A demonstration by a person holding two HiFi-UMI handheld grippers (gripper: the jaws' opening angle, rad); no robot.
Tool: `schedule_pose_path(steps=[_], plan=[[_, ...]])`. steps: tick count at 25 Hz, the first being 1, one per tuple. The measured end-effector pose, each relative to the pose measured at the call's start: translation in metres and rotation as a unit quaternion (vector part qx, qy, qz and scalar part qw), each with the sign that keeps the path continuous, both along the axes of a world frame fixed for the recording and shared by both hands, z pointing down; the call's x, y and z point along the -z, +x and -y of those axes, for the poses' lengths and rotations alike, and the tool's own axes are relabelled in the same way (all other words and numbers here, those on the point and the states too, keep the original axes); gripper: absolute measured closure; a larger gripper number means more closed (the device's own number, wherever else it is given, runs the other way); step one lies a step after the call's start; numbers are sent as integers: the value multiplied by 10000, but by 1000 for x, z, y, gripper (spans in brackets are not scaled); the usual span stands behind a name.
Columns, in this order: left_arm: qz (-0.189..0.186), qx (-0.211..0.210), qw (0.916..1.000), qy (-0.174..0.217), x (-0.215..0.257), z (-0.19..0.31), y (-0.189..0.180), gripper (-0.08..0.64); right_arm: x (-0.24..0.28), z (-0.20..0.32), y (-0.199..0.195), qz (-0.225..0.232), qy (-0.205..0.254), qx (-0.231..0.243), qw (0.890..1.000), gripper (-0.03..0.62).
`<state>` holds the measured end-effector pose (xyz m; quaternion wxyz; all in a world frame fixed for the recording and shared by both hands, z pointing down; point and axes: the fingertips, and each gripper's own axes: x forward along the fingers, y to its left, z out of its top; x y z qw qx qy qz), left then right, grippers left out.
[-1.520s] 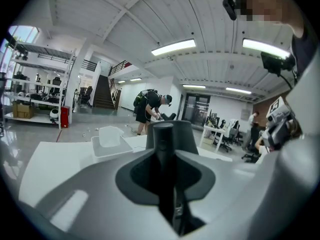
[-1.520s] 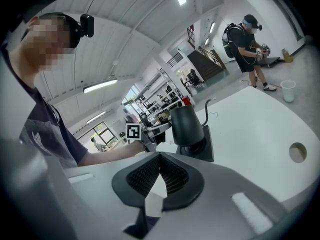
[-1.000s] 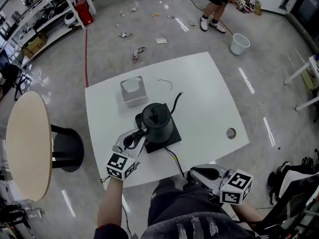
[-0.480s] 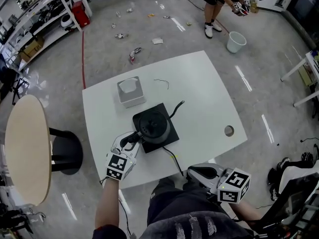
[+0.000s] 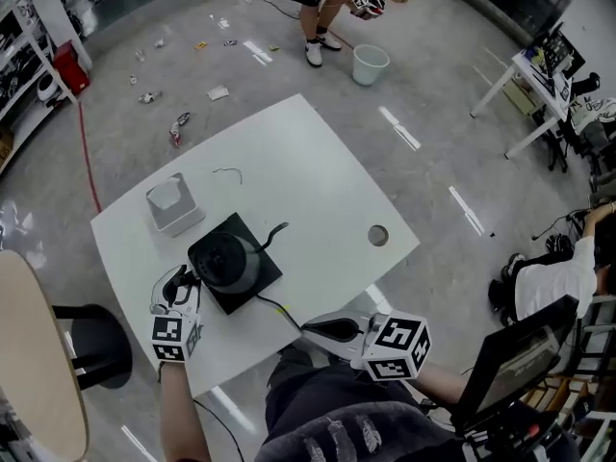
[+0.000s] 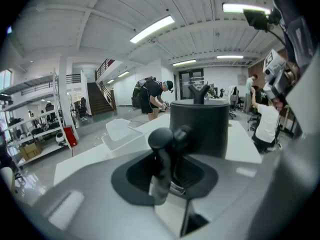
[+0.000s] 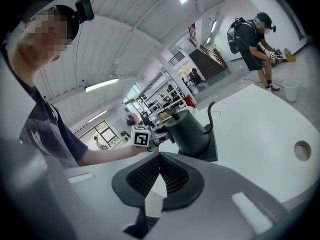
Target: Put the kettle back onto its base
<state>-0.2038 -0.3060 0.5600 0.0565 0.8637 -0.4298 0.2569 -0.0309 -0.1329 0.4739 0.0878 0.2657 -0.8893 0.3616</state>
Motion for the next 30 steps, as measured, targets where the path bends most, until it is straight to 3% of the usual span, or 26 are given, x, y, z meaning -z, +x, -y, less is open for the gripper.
schedule_pose_path(steps=[7,12,19,24,30], plan=[[139,194,9996,-129,1,1,2,443,9,-4,7,50,-22,-135,9999,592],[-72,611,9971,-438,1,-10,-16,356,3,-1,11,116,3,-154,9998,592],[-265,967,9939,-456,12,-30,-38,351,6,3,6,158,173,-16,9997,592],[-331,1056,9935,-250,25,-42,-44,351,7,6,-4,219,352,99,9991,592],[-847,809,9929,194,80,-59,-15,364,25,12,5,285,591,177,9977,592]])
